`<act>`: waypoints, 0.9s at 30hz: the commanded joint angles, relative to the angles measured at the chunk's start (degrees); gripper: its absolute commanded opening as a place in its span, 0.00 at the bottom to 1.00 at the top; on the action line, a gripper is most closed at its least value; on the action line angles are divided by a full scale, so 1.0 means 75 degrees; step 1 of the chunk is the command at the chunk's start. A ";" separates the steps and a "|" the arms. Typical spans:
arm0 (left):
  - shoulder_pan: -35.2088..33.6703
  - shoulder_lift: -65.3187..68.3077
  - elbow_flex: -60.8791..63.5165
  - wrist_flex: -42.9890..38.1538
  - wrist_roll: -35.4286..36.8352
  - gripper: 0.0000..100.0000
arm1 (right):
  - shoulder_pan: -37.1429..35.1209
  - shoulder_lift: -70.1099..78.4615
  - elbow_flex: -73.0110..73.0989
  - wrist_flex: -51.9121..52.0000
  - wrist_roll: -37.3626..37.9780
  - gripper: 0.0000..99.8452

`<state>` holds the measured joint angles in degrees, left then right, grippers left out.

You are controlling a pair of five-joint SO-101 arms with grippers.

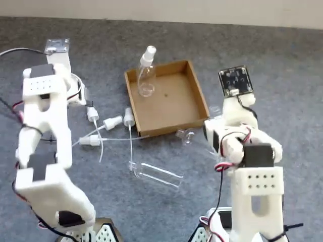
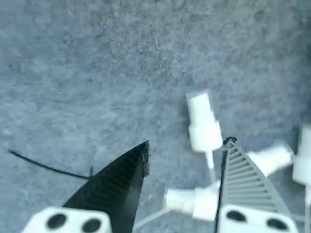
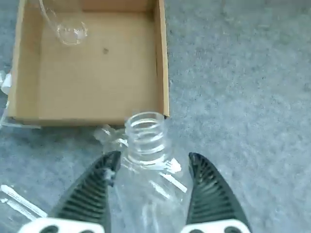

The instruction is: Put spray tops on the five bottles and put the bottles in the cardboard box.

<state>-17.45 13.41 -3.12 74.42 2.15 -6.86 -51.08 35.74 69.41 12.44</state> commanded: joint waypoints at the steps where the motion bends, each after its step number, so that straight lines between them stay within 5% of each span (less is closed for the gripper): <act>1: 0.0498 0.1037 -0.1096 -0.0270 0.0903 0.22 | -0.0123 -0.0662 0.0334 -0.0498 -0.0094 0.00; 9: 0.0873 0.2620 -0.1682 -0.0504 0.1922 0.22 | -0.0158 -0.1623 0.1717 -0.0979 -0.0047 0.00; 17: 0.0885 0.2842 -0.1682 -0.0785 0.1958 0.10 | -0.0639 -0.1623 0.2069 -0.0955 -0.0035 0.00; 27: 0.0697 0.2784 -0.2854 -0.0422 0.1934 0.09 | -0.0697 -0.1682 0.2069 -0.0944 -0.0047 0.00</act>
<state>-10.68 35.47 -17.63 69.58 15.78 -11.69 -62.59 51.65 63.34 12.18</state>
